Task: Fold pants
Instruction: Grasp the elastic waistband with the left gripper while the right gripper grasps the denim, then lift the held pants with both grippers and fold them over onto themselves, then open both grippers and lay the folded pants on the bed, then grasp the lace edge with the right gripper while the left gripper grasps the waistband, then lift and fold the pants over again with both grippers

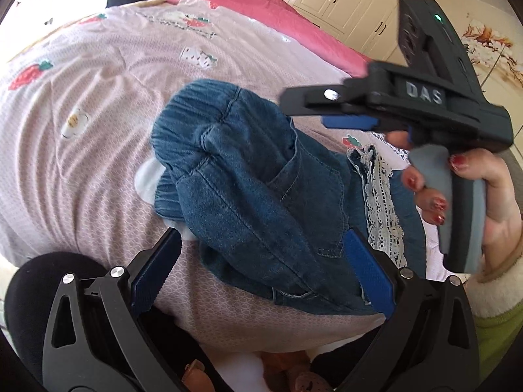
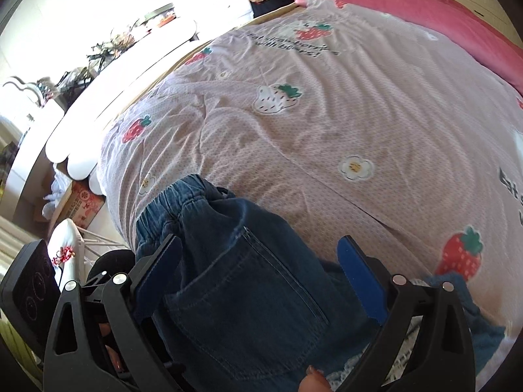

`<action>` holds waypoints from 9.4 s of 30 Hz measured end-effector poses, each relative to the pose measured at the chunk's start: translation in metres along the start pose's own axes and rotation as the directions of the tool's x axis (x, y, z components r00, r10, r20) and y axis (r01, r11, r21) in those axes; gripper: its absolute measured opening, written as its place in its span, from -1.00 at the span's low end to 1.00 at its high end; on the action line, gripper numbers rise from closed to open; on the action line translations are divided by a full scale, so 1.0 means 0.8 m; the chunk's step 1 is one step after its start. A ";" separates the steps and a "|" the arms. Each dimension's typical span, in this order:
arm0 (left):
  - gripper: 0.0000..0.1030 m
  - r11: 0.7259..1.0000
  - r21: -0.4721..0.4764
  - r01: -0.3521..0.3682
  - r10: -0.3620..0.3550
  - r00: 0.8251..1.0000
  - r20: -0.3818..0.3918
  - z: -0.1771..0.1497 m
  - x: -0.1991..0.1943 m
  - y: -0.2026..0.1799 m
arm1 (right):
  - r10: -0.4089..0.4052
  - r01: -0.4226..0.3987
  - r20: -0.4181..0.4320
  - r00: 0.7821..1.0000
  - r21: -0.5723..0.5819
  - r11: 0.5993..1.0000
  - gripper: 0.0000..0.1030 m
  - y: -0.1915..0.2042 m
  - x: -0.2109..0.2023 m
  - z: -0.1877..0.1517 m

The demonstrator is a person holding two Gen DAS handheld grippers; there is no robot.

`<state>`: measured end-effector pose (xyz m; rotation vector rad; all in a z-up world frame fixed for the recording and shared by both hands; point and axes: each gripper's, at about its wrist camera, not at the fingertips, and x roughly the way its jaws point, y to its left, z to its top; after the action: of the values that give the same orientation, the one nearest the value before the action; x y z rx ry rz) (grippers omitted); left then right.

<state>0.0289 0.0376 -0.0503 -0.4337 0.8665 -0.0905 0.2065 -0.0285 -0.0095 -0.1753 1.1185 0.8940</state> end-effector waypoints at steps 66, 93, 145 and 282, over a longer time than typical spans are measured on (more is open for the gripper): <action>-0.65 0.943 0.326 0.069 -0.074 0.997 0.005 -0.015 0.036 -0.179 | 0.200 -0.263 0.277 0.940 0.216 0.940 -0.77 -0.160 -0.145 -0.166; -0.10 0.884 0.439 0.160 -0.134 0.987 -0.089 -0.052 0.059 -0.231 | 0.024 -0.177 0.387 0.922 0.362 0.915 -0.22 -0.214 -0.182 -0.245; 0.62 0.917 0.372 0.144 -0.139 0.989 -0.042 -0.033 0.020 -0.150 | -0.050 0.042 0.028 0.998 0.228 0.973 0.27 -0.142 -0.110 -0.122; -0.39 0.946 0.324 0.029 -0.018 0.999 -0.037 0.113 0.174 -0.116 | -0.175 0.069 0.232 0.957 0.403 0.913 0.03 -0.228 -0.081 -0.133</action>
<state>0.1963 -0.0517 -0.0615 -0.1335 0.8608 -0.2597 0.2492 -0.2395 -0.0589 0.1987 1.0006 0.5455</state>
